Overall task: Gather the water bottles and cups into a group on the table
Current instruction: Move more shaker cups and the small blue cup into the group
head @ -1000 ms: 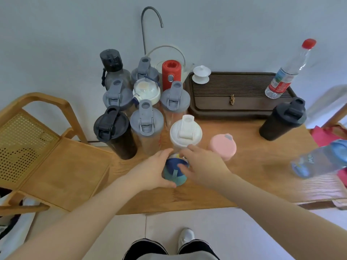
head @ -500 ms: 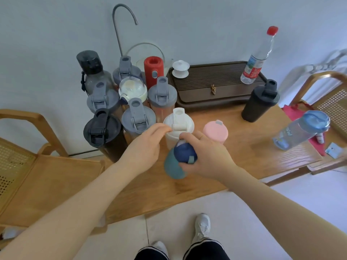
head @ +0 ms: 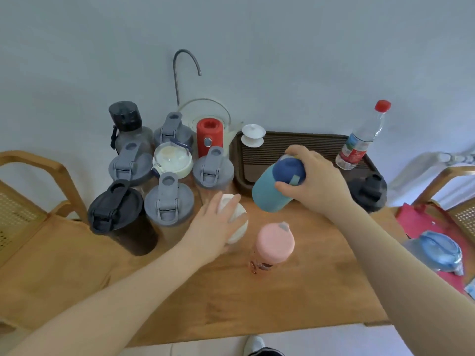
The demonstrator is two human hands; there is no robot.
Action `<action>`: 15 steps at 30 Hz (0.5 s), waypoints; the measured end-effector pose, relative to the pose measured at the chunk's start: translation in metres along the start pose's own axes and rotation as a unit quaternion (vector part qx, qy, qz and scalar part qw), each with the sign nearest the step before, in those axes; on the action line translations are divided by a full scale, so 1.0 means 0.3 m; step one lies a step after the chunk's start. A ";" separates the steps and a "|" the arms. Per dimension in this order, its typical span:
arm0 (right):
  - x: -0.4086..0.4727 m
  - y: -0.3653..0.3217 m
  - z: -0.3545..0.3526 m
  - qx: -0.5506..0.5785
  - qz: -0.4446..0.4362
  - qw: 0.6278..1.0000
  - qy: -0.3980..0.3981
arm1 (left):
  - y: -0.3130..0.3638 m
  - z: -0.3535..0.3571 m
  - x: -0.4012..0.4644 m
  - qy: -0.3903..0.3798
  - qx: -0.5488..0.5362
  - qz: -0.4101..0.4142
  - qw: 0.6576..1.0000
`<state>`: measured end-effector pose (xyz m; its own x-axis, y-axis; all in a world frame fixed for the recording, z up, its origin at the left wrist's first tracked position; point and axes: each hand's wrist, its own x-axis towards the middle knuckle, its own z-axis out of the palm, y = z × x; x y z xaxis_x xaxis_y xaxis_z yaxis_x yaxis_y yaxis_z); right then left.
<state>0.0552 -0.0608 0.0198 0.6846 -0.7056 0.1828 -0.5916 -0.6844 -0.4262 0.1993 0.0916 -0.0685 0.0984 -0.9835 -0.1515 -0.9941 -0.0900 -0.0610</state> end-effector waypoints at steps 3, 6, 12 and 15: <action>0.060 0.052 0.129 -0.049 -0.022 0.996 -0.077 | 0.008 -0.002 -0.015 0.020 -0.023 -0.051 0.998; 0.094 0.086 0.241 -0.070 -0.044 0.986 -0.145 | 0.000 -0.002 -0.033 0.038 0.011 -0.080 0.996; 0.137 0.108 0.342 -0.050 -0.069 0.978 -0.191 | 0.023 0.035 -0.039 0.098 -0.001 -0.112 0.989; 0.142 0.111 0.365 -0.045 -0.078 0.967 -0.240 | 0.079 0.016 -0.044 0.125 -0.036 -0.057 0.990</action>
<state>0.1111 -0.0936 -0.0836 0.8740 -0.4415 -0.2029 -0.4857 -0.8040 -0.3431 0.1746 0.1034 -0.0726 0.2040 -0.9737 0.1018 -0.9789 -0.2042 0.0079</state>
